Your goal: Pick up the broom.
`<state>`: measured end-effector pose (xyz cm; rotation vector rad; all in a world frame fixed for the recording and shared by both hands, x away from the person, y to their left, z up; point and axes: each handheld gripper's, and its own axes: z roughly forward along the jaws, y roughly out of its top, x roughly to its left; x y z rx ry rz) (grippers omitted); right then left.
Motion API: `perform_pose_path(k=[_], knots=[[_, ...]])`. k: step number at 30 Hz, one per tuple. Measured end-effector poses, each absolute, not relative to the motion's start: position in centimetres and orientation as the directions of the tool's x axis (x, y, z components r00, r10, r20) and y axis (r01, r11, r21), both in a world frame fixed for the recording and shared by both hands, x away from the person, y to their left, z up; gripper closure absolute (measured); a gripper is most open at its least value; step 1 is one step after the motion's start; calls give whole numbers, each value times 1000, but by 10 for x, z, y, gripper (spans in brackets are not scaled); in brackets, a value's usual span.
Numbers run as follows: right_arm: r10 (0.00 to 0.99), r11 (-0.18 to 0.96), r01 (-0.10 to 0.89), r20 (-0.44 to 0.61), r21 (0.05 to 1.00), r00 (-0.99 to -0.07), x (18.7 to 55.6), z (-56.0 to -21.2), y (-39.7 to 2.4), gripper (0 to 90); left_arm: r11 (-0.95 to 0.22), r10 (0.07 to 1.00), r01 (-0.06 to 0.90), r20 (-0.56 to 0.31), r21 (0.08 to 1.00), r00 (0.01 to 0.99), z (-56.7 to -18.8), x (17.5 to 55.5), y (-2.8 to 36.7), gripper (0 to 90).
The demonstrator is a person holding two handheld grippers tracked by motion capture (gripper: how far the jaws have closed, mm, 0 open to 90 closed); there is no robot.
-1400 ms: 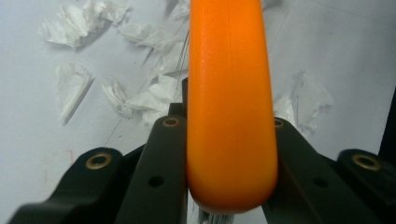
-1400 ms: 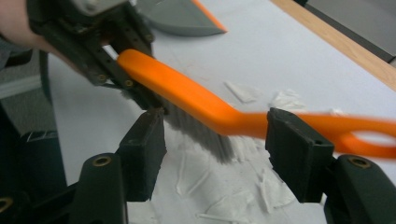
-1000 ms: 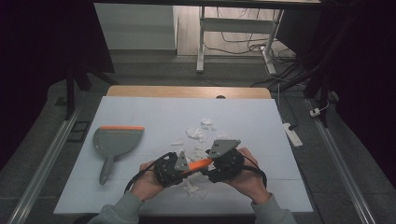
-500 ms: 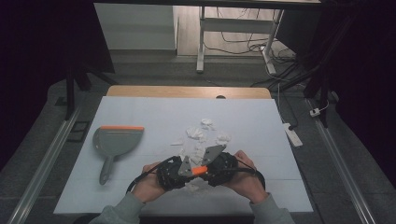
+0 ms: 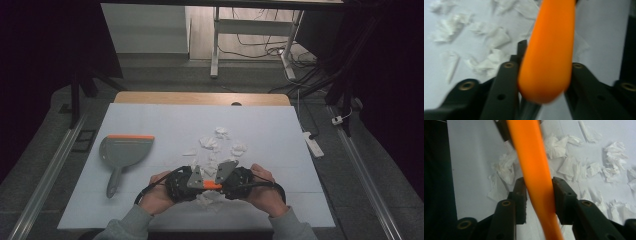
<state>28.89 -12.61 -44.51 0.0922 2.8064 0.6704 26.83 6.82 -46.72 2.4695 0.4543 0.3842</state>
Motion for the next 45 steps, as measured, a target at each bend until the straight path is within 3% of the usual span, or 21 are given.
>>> perform_pose_path(k=[9,14,31,45], knots=[[194,830,69,-172,553,-966,297,-439,-139,700,-652,515,278,144,706,845,-457,270,89,361],[249,790,121,-135,601,-959,307,-436,-152,702,-573,595,313,123,757,794,-455,269,111,306],[415,653,247,-66,716,-907,340,-428,-186,703,-432,757,448,45,783,651,-465,257,199,305],[520,610,301,-83,733,-850,338,-421,-205,702,-390,790,519,-13,761,614,-479,249,213,284]])
